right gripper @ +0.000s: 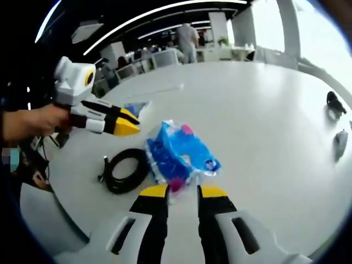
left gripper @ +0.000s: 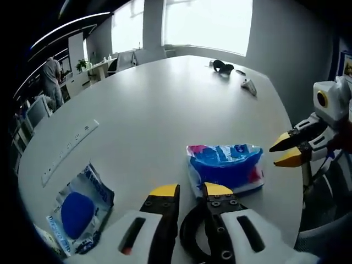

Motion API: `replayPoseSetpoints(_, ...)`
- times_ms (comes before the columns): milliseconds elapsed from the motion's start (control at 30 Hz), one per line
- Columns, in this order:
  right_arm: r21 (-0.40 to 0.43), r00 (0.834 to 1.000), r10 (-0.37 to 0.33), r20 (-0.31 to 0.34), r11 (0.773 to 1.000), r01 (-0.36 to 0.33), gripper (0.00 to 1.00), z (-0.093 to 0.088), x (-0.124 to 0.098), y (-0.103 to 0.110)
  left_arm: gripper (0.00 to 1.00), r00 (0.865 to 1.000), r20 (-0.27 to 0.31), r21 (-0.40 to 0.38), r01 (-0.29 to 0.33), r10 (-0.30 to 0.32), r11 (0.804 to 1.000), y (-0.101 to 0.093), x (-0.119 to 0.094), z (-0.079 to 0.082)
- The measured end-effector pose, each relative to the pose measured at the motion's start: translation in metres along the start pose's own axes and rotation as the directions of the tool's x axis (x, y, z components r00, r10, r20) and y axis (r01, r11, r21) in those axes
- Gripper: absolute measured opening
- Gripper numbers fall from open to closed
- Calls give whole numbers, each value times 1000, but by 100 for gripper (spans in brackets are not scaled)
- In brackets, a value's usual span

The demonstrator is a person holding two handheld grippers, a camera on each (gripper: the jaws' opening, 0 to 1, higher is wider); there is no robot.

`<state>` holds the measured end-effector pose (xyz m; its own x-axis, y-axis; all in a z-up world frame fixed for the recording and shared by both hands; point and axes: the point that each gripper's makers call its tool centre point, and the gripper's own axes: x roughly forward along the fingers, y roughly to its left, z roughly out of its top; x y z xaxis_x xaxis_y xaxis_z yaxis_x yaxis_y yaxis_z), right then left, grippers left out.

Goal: Arrange the tabletop items into an orderly group along one side of the table until the central work area is clear of visible clutter.

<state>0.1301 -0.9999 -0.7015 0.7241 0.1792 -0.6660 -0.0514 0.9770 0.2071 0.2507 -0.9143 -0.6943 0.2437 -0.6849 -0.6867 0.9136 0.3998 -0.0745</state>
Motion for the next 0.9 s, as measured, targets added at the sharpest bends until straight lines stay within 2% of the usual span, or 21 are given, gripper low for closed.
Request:
replayPoseSetpoints(567, 43, 1000, -2, -17, 999, 2, 13, -5, 12, -2, 12, 999, -35, -2, 11, -11, 1000, 7, 18, -2)
replayPoseSetpoints(900, 85, 1000, -5, -26, 996, 7, 10, -7, 20, -1, 10, 998, -50, 6, 34, -34, 999, 2, 30, 3)
